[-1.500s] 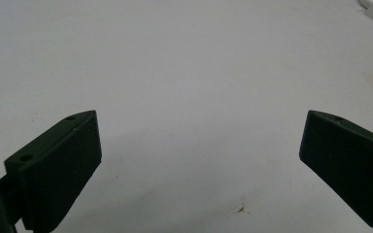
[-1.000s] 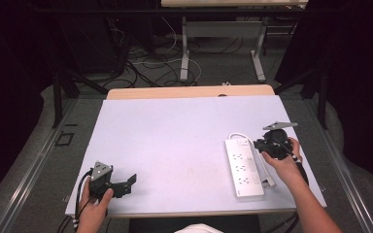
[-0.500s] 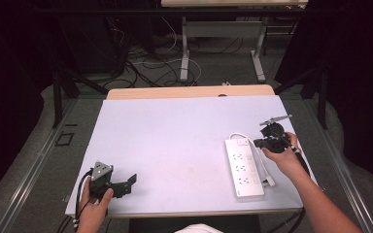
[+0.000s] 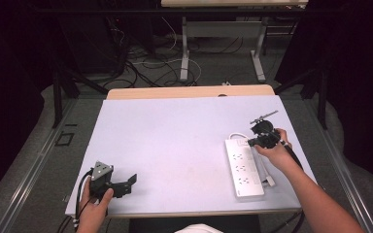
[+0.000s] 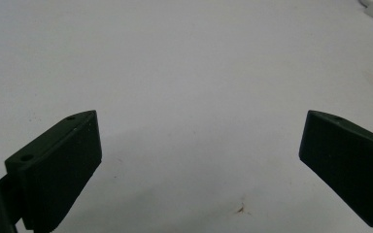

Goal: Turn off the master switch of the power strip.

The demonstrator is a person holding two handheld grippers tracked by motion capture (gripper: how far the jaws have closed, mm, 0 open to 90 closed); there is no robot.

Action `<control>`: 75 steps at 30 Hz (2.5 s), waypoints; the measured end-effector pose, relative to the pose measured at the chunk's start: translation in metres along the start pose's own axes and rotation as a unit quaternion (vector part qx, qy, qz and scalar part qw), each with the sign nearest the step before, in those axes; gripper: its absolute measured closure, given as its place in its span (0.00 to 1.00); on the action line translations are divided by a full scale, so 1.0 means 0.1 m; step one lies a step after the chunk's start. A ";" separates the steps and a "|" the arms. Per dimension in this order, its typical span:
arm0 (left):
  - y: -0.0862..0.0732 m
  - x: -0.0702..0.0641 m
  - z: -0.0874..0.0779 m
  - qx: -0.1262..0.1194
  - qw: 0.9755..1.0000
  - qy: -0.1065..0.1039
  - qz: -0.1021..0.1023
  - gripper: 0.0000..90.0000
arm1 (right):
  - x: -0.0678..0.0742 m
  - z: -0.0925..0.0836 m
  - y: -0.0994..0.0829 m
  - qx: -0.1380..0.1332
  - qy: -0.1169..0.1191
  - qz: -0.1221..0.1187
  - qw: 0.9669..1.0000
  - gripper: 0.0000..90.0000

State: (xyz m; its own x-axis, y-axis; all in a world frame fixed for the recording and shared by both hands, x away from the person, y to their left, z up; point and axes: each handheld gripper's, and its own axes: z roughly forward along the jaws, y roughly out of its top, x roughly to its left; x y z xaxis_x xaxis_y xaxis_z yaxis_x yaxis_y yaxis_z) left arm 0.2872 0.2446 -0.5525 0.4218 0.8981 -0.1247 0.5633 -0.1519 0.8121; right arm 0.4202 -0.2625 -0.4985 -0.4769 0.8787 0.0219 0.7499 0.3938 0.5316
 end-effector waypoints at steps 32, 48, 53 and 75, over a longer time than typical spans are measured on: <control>0.00 0.01 -0.01 0.000 1.000 -0.001 0.001 0.02 | 0.05 0.29 0.25 0.017 -0.002 0.016 1.000 1.00; 0.00 0.01 -0.01 0.001 1.000 -0.002 0.002 0.02 | 0.05 0.31 0.24 0.015 -0.002 0.017 1.000 1.00; 0.00 0.01 -0.01 0.001 1.000 -0.001 0.001 0.02 | 0.06 0.32 0.24 0.013 0.000 0.012 1.000 1.00; 0.00 0.01 0.00 0.002 1.000 -0.001 0.000 0.02 | 0.04 0.31 0.23 -0.003 -0.006 0.027 1.000 1.00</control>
State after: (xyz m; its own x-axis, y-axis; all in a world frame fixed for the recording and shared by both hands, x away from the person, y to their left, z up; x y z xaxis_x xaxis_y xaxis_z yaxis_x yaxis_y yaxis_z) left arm 0.2871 0.2455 -0.5525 0.4235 0.8970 -0.1266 0.5660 -0.1530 0.8101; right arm 0.4493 -0.2414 -0.5129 -0.4309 0.9014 0.0411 0.7711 0.3442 0.5357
